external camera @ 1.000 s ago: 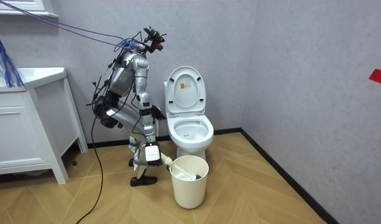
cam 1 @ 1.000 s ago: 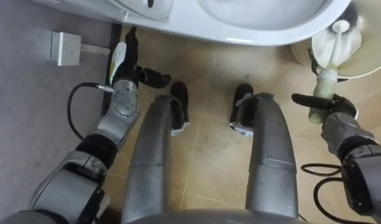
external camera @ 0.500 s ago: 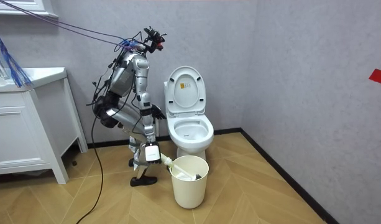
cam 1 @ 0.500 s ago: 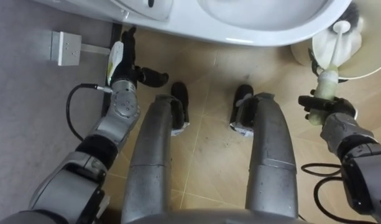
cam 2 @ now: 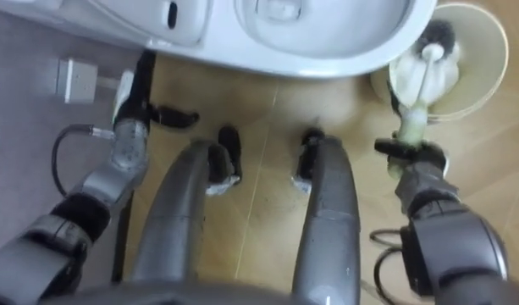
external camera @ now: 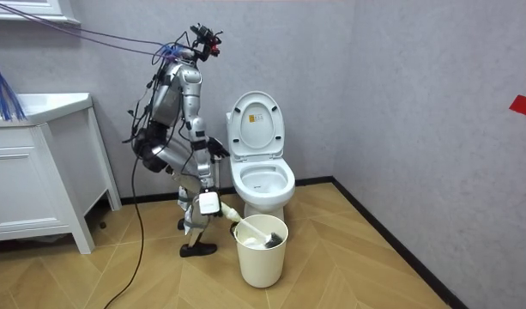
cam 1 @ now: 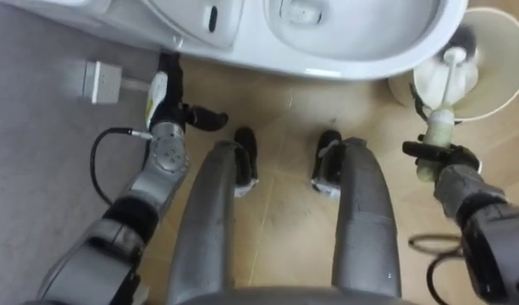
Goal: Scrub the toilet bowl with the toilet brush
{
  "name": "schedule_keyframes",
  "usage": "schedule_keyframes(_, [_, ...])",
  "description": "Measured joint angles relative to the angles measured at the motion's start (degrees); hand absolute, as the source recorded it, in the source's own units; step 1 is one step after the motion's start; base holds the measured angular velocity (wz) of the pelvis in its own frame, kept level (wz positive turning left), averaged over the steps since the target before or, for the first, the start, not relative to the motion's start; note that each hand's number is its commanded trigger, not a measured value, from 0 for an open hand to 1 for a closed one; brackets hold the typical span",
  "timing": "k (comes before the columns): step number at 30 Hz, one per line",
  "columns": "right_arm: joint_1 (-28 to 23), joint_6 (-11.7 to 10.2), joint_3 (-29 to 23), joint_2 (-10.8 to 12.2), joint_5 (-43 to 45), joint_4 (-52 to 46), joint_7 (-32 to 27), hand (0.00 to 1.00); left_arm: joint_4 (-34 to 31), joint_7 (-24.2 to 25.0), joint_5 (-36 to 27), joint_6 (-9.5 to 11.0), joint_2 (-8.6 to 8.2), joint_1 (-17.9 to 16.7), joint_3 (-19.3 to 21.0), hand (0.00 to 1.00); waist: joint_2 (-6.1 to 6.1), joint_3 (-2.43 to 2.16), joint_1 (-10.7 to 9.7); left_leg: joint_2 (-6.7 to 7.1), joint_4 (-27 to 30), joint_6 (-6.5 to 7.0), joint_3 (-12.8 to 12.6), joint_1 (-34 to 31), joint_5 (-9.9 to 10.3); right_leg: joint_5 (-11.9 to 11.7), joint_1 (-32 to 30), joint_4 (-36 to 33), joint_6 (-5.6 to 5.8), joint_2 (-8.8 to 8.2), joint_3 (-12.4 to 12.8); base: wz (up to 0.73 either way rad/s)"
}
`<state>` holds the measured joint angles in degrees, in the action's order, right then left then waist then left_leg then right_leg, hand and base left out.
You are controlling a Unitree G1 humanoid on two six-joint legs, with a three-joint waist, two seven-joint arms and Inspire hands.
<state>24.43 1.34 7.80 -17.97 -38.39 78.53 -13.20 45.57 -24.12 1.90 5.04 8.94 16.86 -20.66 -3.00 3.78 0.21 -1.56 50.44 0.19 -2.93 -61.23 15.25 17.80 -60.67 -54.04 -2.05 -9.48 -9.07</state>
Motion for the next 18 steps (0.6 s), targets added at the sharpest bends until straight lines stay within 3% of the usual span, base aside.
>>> schedule_keyframes(7, [-3.6,0.2,-0.3,1.8,-3.0,1.7,0.3,1.00,0.2,1.5,-0.1,0.4,1.07,-5.8,-0.2,0.00,1.28,-0.20,-1.0,0.30,-6.9,0.21,0.6,11.7,-0.2,-0.5,12.9,7.8,0.82,0.00,-2.2,0.04])
schedule_keyframes(12, [-6.7,1.3,-0.3,2.9,-3.1,2.0,0.9,1.00,1.9,3.7,-0.1,0.4,1.28,-9.9,0.4,0.00,2.73,-0.90,-0.6,0.41,-12.0,0.39,0.6,20.2,-0.4,-1.1,21.6,13.6,1.89,0.69,-2.7,0.01])
schedule_keyframes(15, [-9.7,1.3,-0.4,3.1,-4.3,1.8,1.8,1.00,2.3,6.0,0.0,0.3,1.84,-13.0,1.0,0.00,3.52,-1.57,-0.1,0.59,-16.5,0.49,0.2,26.4,-0.9,-1.9,27.7,18.2,2.54,1.10,-2.7,-0.05])
schedule_keyframes(18, [-12.9,0.9,-2.5,3.2,-4.3,1.1,2.9,1.00,1.2,7.3,0.1,0.3,2.22,-17.3,4.1,0.00,3.82,-2.13,-0.1,0.27,-21.2,0.32,0.4,32.9,-1.5,-3.6,34.9,24.6,3.02,2.32,-3.2,-0.04])
